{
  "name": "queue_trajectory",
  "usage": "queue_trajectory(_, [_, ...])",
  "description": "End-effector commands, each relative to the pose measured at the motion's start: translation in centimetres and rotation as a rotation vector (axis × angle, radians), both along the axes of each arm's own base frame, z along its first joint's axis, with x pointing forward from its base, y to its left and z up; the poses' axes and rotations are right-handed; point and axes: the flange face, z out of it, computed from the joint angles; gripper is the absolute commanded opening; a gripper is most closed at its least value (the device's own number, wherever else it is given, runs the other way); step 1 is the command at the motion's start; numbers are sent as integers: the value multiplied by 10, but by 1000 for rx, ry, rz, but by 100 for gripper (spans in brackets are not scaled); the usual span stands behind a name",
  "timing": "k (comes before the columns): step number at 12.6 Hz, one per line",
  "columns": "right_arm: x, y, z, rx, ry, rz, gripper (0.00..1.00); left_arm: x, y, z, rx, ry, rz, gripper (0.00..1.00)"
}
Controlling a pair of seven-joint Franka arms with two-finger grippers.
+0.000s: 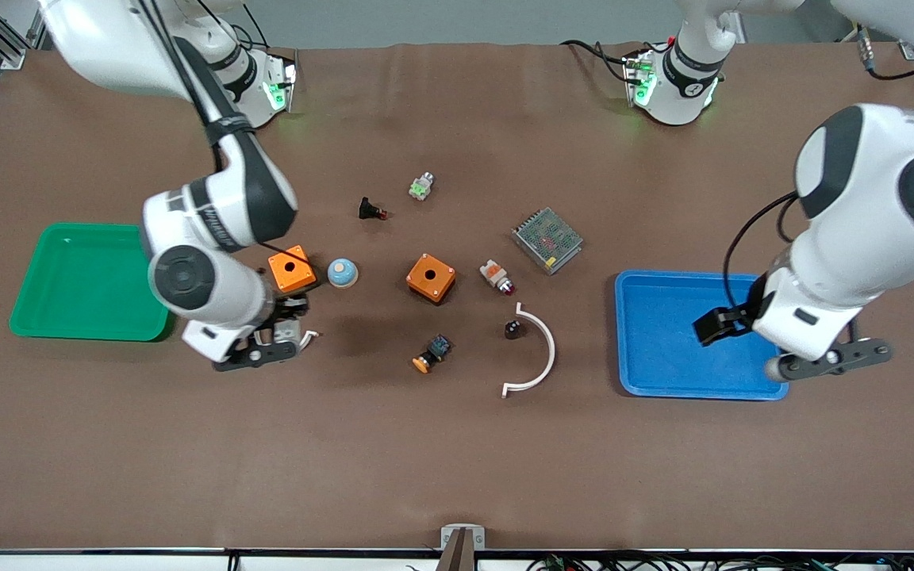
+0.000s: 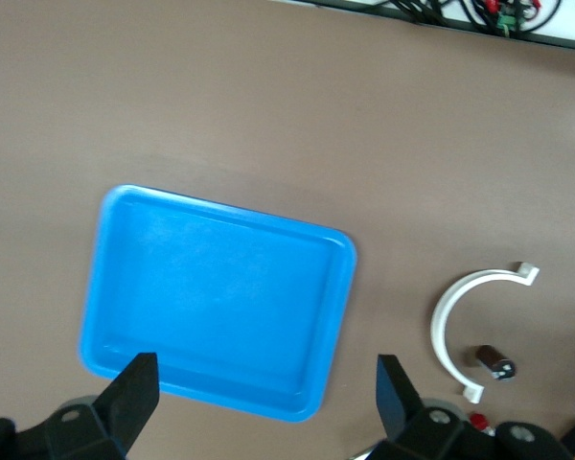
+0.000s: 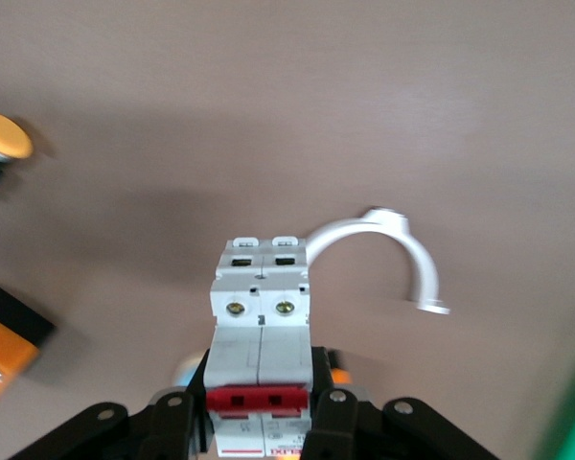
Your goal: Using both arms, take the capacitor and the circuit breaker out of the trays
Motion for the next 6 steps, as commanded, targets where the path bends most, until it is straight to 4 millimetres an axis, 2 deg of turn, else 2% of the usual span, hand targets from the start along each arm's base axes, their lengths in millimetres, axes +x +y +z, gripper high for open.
queue_trajectory(1, [-2, 39, -34, -3, -19, -123, 8, -26, 38, 42, 37, 10, -49, 100])
queue_trajectory(4, [-13, 64, -69, -35, 7, -211, 8, -47, 74, 71, 41, 45, -86, 100])
queue_trajectory(6, [-11, 62, -87, -40, 28, -241, 9, -62, 83, 88, 45, 61, -83, 100])
